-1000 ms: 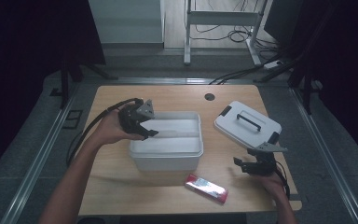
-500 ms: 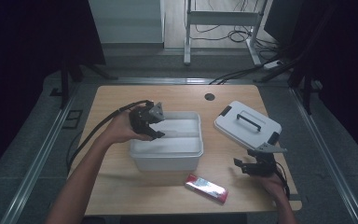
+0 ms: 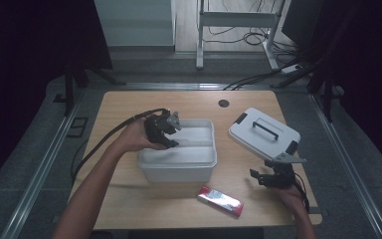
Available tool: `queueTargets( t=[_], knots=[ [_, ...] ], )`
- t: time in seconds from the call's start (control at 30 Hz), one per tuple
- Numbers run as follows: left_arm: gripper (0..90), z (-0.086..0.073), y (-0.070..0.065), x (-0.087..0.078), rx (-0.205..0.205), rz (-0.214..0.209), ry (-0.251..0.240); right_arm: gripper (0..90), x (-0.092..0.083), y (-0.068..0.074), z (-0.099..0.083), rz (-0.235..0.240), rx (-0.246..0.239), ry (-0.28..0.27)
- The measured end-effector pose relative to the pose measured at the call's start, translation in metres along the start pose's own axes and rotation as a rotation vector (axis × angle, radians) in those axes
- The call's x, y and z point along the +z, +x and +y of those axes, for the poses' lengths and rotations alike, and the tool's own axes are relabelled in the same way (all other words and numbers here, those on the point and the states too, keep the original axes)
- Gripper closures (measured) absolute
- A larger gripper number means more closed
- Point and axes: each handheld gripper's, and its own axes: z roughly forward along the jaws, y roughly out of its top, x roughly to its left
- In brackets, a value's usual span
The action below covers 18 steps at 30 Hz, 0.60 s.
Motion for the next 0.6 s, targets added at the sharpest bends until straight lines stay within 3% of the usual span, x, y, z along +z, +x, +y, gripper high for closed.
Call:
queueTargets(
  t=[0.43, 0.6],
  knots=[
    [55.6, 0.008, -0.002, 0.009, 0.027, -0.008, 0.027, 20.8, 0.000, -0.002, -0.001, -0.011, 0.009, 0.002],
    [58.2, 0.010, -0.003, 0.012, 0.054, -0.011, 0.044, 20.9, -0.001, -0.002, -0.001, -0.011, 0.005, 0.002]
  ],
)
